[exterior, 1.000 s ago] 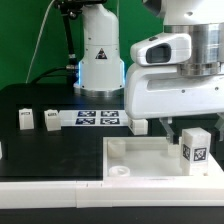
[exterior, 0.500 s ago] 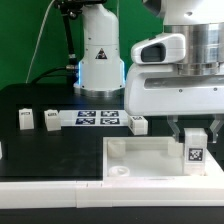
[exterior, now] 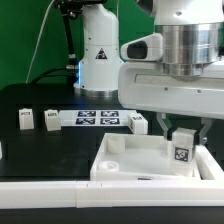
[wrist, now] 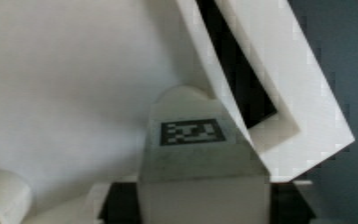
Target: Assemble one leg
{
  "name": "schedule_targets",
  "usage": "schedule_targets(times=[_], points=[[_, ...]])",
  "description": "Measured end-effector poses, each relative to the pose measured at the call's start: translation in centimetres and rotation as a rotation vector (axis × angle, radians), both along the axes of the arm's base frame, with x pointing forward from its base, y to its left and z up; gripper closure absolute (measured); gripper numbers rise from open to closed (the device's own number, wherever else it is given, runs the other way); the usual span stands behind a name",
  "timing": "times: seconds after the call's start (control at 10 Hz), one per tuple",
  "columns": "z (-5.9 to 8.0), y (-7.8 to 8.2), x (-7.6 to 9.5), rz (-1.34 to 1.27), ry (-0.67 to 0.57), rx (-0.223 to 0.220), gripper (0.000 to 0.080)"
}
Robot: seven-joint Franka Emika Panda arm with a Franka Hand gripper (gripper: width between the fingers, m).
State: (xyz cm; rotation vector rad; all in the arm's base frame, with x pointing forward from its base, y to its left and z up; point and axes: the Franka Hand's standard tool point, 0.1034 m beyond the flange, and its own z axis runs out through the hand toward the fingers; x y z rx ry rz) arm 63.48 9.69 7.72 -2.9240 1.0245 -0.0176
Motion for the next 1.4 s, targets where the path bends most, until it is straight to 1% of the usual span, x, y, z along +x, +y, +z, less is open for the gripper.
schedule_targets(times=[0.3,0.4,0.5,0.6,0.7,0.8,0.9,1.4], points=[[0.1,-1.3,-0.2,-0.178,0.013,-0.026,0.0498],[0.1,-1.6,-0.2,-0.182,0.014,-0.032,0.0493],[0.1,-1.5,-0.2,-0.182,0.014,-0.031,0.0421],[0.1,-1.5,-0.2,-0.182,0.014,-0.031,0.0284],[0.1,-1.5,-0.2,-0.182,0.014,-0.03,0.0284],[0.1,-1.5,-0.2,-0.182,0.014,-0.03,0.0174],[0.1,-1.5,-0.2,-0.182,0.014,-0.03,0.0156],[0.1,-1.5,-0.2,-0.182,0.014,-0.03,0.015]])
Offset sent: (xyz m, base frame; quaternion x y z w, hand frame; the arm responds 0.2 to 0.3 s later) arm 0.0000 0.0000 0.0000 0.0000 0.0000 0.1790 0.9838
